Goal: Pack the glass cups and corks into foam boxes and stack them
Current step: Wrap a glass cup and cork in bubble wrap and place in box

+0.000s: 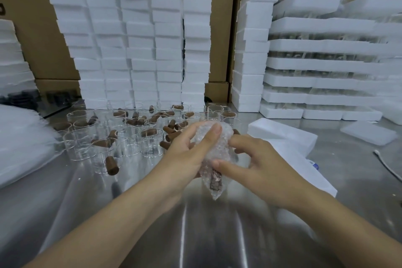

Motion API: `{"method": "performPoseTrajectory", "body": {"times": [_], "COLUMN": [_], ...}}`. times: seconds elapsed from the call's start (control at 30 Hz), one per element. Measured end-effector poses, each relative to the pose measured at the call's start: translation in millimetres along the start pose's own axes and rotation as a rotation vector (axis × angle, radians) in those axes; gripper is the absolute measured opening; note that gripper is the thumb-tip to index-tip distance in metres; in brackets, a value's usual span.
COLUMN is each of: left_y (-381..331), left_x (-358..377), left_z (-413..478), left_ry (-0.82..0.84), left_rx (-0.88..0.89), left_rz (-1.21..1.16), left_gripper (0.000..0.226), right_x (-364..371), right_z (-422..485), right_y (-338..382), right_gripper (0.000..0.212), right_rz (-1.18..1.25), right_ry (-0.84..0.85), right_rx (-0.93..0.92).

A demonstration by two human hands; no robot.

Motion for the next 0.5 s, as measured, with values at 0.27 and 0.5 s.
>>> {"method": "performPoseTrajectory", "body": {"times": [0.27,0.5], "left_y": [5,-3], "left_x": [-25,-28], "left_z": [6,9], "left_ry": [-0.106,-0.042], "left_rx": [-0.117,-0.167], "left_rz": [-0.191,-0.471], "left_gripper": [0.067,0.084], "right_x": [-33,-57], "right_z": [4,-15], "right_y": [-24,-106], "right_gripper": [0.021,0.033], "right_rz": [0.189,-0.355], "right_ry": [-0.29,-0.035], "right_rx": [0.068,0.643]}}
Point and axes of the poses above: each hand's wrist, its own z-axis towards the middle knuckle, its own x-axis out of the palm, y = z × x, the point moved 8 cm from there along z, towards the middle knuckle
